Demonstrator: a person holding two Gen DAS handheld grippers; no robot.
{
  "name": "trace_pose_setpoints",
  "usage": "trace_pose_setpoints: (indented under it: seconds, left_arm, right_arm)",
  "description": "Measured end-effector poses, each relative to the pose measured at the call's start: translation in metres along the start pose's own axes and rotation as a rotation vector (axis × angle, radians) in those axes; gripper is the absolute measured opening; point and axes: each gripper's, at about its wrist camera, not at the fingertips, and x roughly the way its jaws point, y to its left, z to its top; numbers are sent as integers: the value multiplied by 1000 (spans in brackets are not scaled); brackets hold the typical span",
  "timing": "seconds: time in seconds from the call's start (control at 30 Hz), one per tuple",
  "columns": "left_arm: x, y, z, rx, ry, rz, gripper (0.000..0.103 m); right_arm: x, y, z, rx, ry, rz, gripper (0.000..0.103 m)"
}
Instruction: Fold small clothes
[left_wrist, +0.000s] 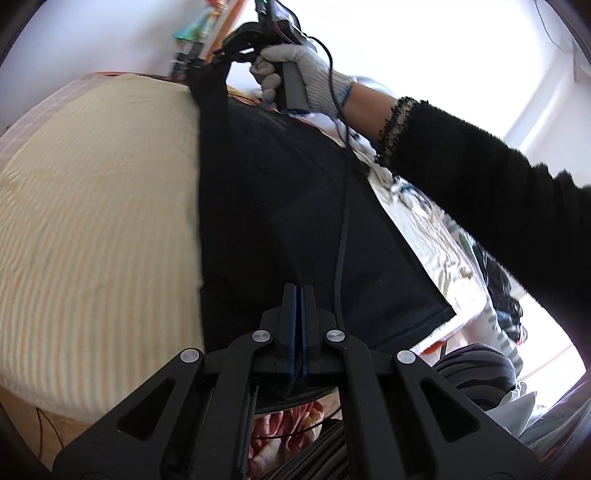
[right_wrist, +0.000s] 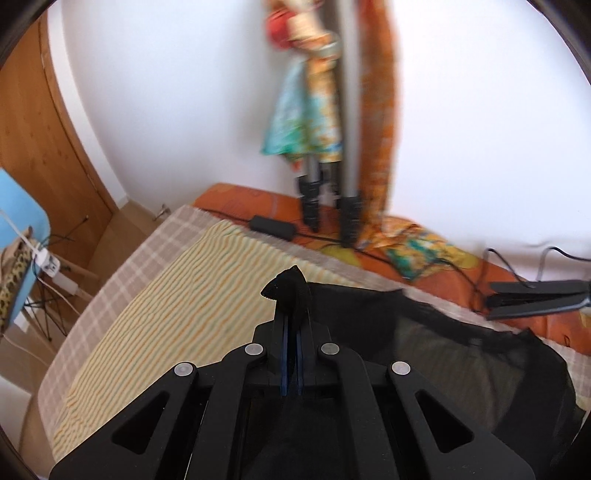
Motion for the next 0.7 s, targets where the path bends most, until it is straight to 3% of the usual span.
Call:
trace_pose_setpoints:
  seconds: [0.3,0.53,0.57,0.6,0.63,0.67,0.7]
  left_arm:
    - [44,-43,14,61,104,-63,0]
    - [67,-54,18,99,192,-75,0]
    - [67,-56,18,114,203,-82,0]
    - [66,-59,18,126,208,-82,10]
    - [65,-61,18,140,213,-78,19]
    - [61,-65,17,159,218,-84,39]
    - [56,-68,16,177,208,-88,45]
  right_arm:
    - [-24,-102,-40,136,7,-87,2]
    - [-2,-134,-63,160,71,-120,3]
    - [2,-135,-65,164,96,-123,8]
    - [4,-137,-67,170,119,-132,14]
    - [3,-139,-70,170,124,-143,27]
    - [-1,-139,-72,167,113,-153,34]
    - [-7,-141,-74,167,103,-157,36]
